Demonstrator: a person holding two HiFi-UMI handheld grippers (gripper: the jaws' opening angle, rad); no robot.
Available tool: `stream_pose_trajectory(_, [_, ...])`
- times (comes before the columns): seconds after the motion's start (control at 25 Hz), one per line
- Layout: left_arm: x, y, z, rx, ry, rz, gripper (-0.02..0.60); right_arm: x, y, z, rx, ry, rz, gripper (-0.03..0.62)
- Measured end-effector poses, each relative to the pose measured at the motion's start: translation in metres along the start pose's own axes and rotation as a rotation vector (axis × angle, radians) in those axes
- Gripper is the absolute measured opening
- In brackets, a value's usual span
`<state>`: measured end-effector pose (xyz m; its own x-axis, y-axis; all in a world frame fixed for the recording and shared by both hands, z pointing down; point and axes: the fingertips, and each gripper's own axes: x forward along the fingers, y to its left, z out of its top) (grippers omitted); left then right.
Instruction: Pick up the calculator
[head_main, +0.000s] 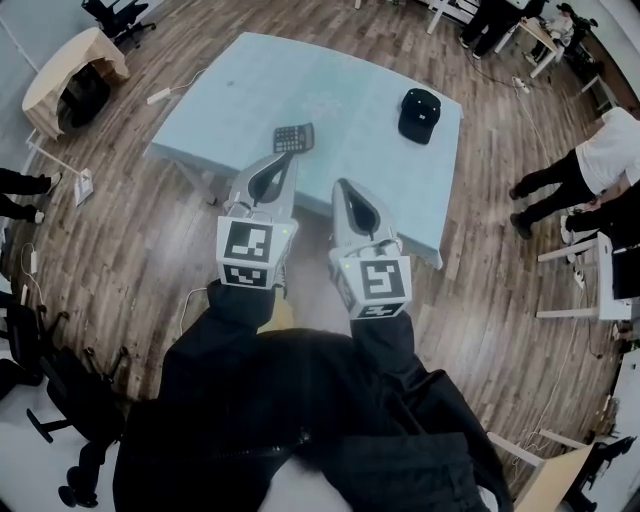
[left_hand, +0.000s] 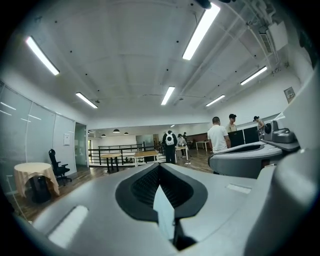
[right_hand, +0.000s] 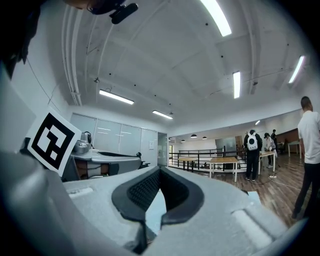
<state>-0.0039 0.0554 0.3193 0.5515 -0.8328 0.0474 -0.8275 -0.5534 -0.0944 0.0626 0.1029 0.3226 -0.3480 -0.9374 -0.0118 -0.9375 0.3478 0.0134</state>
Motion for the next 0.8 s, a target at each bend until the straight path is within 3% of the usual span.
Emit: stream_pose_trajectory(0.8, [0.172,0.160,-0.006,-0.067,0.027,-0.065,-0.003,0.230,-0.044,0.001,-0.023,0.074,-0.055,0.000])
